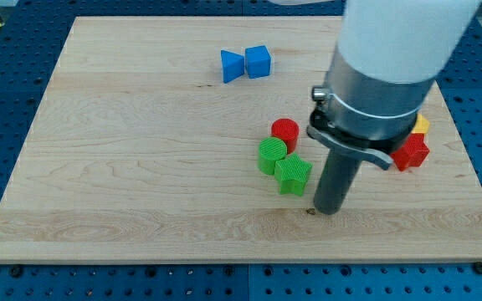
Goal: Point your arm to the right side of the red star
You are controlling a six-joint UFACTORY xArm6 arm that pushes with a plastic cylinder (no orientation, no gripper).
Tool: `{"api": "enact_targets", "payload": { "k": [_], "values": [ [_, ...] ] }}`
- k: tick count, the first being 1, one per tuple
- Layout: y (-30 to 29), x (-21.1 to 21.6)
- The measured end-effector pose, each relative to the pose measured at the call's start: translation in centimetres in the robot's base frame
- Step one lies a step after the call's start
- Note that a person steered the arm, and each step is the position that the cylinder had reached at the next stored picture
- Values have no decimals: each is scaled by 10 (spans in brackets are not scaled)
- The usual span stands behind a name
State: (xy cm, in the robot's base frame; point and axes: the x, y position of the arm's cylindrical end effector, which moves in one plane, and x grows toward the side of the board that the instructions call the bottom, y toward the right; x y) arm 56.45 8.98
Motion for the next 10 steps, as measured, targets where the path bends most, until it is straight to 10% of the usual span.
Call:
{"api": "enact_targets", "payload": {
  "k": [3, 6, 10],
  "values": [
    [-14, 7],
    [154, 48],
    [197, -50]
  ]
}}
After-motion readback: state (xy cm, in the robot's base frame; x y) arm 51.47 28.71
